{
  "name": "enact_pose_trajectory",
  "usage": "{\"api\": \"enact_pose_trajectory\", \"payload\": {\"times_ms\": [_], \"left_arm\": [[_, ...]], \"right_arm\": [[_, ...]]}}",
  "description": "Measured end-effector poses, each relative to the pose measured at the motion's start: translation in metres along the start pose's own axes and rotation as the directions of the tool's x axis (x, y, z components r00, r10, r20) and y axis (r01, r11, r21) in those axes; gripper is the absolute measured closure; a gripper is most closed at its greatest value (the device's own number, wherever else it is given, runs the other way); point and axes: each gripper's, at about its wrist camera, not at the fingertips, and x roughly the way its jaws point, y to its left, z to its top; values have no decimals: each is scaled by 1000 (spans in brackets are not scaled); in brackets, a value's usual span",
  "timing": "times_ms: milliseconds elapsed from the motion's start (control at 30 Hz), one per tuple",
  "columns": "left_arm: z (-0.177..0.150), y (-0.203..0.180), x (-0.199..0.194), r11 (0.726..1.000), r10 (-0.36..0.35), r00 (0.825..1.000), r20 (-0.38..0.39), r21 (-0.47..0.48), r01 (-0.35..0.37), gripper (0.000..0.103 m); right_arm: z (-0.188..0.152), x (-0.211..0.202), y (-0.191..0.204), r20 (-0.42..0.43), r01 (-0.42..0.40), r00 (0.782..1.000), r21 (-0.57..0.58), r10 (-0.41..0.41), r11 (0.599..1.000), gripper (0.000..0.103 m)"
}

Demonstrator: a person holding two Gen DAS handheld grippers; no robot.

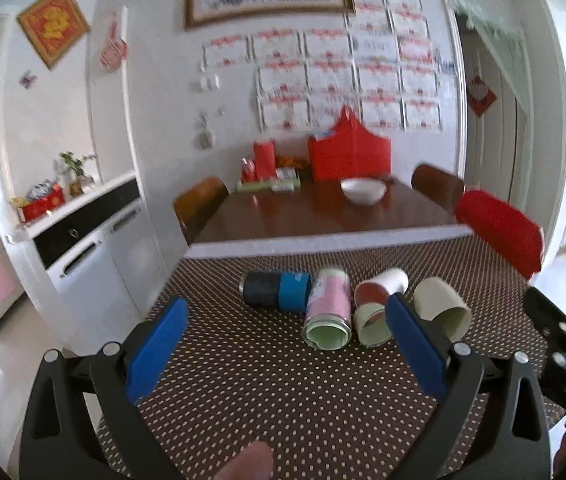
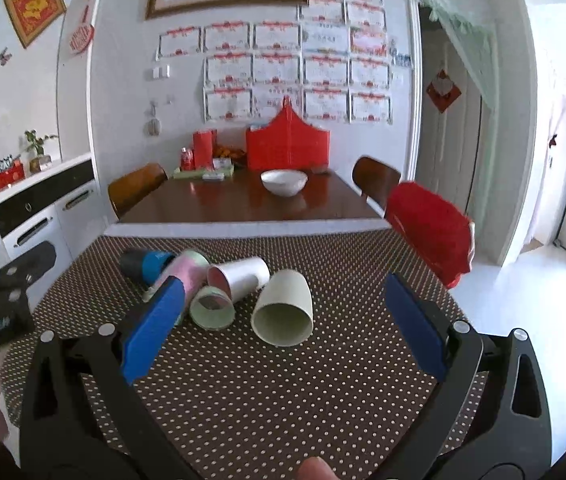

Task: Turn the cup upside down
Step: 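Move the left tool down to the pink-and-green jar and close around it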

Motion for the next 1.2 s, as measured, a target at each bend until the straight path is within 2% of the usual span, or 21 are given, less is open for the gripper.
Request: {"api": "enact_pose_trajectory", "payload": {"times_ms": [100, 167, 267, 367, 533, 667, 800, 867, 900, 1000, 1067, 1133, 1167, 1200], "left_arm": [[7, -6, 53, 999, -26, 996, -82, 33, 29, 6], [9, -12, 88, 997, -50, 987, -152, 53, 58, 6], [7, -22, 136, 991, -88, 966, -242, 77, 110, 6], [5, -30, 174, 987, -91, 948, -304, 100, 127, 6], [3, -38, 217, 979, -125, 912, -390, 102, 178, 6], [-3, -40, 246, 976, -163, 867, -471, 52, 212, 6], [-6, -41, 267, 973, -179, 830, -528, 31, 229, 6], [-6, -42, 278, 970, -193, 808, -557, 19, 244, 6], [-7, -42, 285, 968, -200, 790, -580, 9, 252, 6], [-5, -44, 300, 962, -220, 760, -612, -5, 274, 6], [-4, -49, 313, 956, -236, 734, -637, -15, 294, 6], [-4, -51, 327, 948, -261, 691, -674, -43, 317, 6], [-6, -53, 331, 946, -269, 677, -685, -54, 321, 6], [-8, -55, 335, 943, -274, 661, -699, -61, 326, 15]], "right_arm": [[-7, 32, -7, -50, -13, 999, -4, 12, 1000, 6], [-10, 50, -11, -78, -18, 997, -13, 17, 1000, 6], [-14, 77, -19, -121, -26, 992, 8, 27, 1000, 6], [-16, 98, -23, -151, -29, 988, 15, 31, 999, 6], [-20, 122, -28, -179, -35, 983, 32, 40, 999, 6], [-22, 133, -28, -190, -47, 980, 41, 54, 998, 6], [-21, 142, -28, -197, -54, 978, 45, 62, 997, 6], [-21, 146, -29, -197, -54, 978, 50, 63, 997, 6], [-21, 148, -30, -198, -54, 978, 52, 64, 997, 6], [-21, 152, -31, -199, -53, 978, 58, 63, 997, 6], [-21, 153, -33, -200, -52, 978, 62, 64, 997, 6], [-22, 153, -35, -200, -51, 978, 67, 63, 996, 6], [-21, 153, -36, -200, -50, 978, 71, 63, 996, 6], [-21, 153, -37, -200, -48, 978, 74, 62, 996, 6]]}}
